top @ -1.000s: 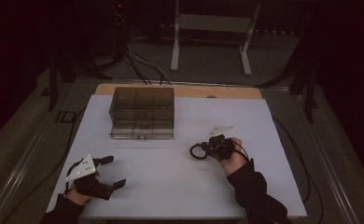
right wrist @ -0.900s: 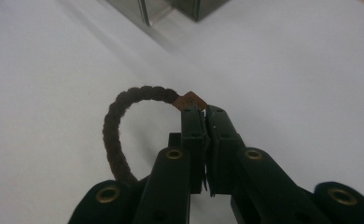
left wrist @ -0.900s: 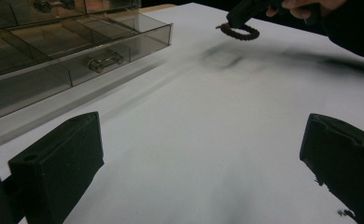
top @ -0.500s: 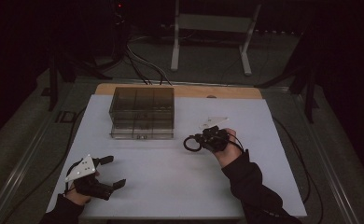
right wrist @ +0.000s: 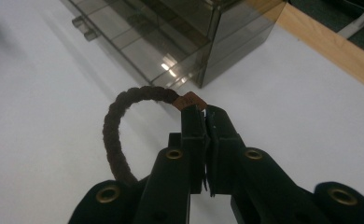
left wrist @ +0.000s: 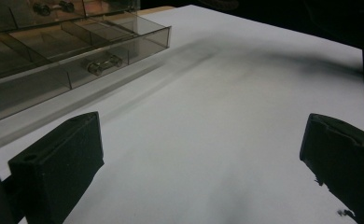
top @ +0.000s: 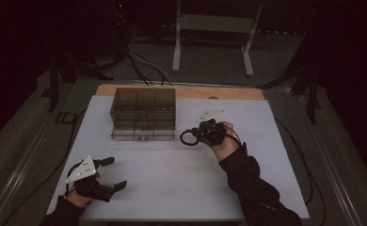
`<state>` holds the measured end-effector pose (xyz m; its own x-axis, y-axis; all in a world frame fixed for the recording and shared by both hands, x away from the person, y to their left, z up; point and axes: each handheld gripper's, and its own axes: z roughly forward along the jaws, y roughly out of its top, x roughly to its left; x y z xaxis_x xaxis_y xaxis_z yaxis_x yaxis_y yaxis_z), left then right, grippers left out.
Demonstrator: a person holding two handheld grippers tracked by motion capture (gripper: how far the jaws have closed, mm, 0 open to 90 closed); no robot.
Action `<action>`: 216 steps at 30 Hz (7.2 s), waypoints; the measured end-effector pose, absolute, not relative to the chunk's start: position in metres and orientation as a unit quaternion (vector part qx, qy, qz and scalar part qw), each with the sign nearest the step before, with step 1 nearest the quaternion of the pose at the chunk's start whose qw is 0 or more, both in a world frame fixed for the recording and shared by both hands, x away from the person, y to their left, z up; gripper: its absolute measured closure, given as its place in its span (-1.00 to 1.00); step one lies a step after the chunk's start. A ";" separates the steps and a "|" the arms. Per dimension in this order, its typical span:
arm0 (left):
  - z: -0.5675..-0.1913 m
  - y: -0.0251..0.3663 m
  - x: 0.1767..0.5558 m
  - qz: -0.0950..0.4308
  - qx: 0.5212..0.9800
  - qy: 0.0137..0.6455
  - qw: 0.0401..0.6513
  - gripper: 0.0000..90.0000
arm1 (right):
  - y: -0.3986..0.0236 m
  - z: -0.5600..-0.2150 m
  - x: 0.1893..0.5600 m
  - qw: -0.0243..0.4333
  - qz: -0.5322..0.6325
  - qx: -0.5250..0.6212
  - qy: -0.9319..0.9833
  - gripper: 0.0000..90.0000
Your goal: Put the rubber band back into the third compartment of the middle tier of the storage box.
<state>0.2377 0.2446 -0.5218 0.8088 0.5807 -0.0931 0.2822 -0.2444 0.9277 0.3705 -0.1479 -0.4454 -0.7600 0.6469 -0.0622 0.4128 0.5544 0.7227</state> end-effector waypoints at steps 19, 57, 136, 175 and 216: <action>-0.522 0.244 0.238 0.134 0.778 0.278 0.547 -1.00 | -0.124 -0.430 0.387 0.158 0.365 0.283 0.873 0.92; -0.521 0.245 0.237 0.132 0.777 0.276 0.550 -0.99 | -0.071 -0.433 0.429 0.121 0.382 0.221 0.889 0.92; -0.521 0.244 0.237 0.131 0.780 0.269 0.549 -0.99 | -0.057 -0.456 0.431 0.085 0.369 0.234 0.896 -0.15; -0.521 0.243 0.237 0.130 0.781 0.268 0.550 -0.99 | -0.103 -0.411 0.400 0.127 0.435 0.261 0.852 -1.00; -0.521 0.243 0.236 0.130 0.780 0.266 0.551 -1.00 | -0.185 -0.475 0.357 0.142 0.439 0.321 0.827 -1.00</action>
<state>0.2364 0.2428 -0.5213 0.8243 0.5588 -0.0909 0.2723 -0.2506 0.9290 0.3567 -0.1846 -0.4754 -0.7541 0.6551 0.0467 0.4057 0.4088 0.8175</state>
